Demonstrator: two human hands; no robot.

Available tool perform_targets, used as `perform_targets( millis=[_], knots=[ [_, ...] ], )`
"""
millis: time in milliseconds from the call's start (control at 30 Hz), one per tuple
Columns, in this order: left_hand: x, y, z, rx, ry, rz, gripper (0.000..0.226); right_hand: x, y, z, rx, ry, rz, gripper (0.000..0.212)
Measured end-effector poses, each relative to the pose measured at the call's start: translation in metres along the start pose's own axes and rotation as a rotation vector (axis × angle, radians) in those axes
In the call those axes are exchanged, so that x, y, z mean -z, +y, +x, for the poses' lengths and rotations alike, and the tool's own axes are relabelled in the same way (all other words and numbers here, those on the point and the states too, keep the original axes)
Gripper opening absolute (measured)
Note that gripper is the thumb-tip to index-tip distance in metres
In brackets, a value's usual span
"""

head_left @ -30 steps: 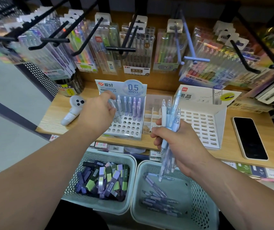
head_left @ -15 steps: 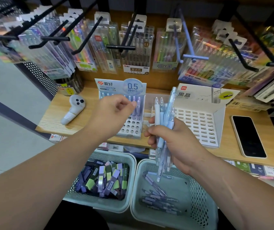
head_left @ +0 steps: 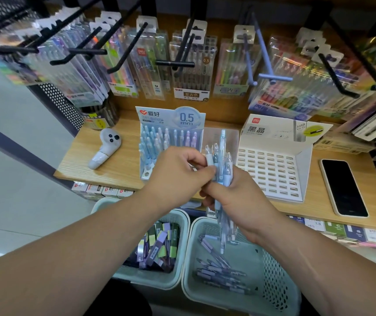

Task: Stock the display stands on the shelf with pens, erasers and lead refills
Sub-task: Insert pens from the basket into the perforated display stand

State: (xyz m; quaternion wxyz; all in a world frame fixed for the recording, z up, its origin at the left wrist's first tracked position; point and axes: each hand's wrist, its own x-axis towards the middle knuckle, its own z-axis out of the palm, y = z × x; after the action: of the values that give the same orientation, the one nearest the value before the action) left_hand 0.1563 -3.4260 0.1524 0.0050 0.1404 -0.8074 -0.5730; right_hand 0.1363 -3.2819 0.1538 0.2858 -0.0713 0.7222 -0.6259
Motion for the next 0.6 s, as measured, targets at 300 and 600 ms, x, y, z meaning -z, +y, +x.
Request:
perform_targets(
  millis=[300,600],
  knots=[
    [0.009,0.004,0.006,0.2,0.057,-0.558,0.014,0.003,-0.012,0.003,-0.031,-0.011,0.228,0.007],
    [0.019,0.006,0.014,0.197,0.09,-0.663,0.016,0.004,-0.007,0.003,-0.028,0.083,0.27,0.01]
  ],
)
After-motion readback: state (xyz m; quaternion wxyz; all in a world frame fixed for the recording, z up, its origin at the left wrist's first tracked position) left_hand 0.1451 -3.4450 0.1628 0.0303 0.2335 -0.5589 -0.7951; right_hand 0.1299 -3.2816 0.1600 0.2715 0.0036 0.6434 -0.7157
